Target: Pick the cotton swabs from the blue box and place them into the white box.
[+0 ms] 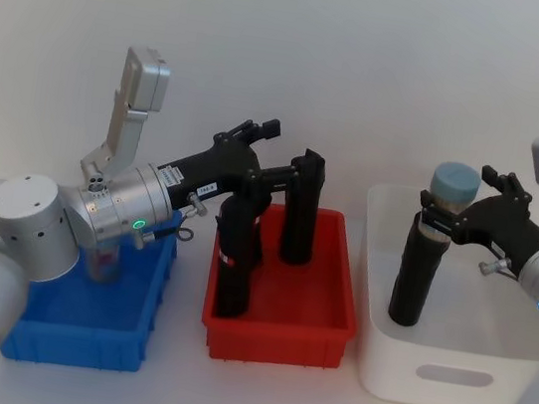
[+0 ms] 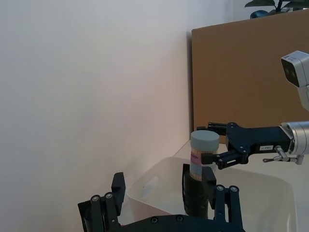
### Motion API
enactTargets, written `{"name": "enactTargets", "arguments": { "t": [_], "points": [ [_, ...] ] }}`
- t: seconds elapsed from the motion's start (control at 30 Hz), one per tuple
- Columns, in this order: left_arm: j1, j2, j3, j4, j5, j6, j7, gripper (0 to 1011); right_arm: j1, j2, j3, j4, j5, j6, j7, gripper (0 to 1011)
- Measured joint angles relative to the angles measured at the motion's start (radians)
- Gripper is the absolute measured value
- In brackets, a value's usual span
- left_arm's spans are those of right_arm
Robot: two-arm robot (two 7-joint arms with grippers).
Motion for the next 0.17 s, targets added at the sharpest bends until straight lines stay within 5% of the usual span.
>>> {"name": "enactTargets", "arguments": {
  "t": [0.17],
  "points": [
    [0.000,0.000,0.000,0.000,0.000,0.000,0.000,1004,0.000,0.001,0.000,0.000,0.001,0.000,-0.001,1001]
  ]
}}
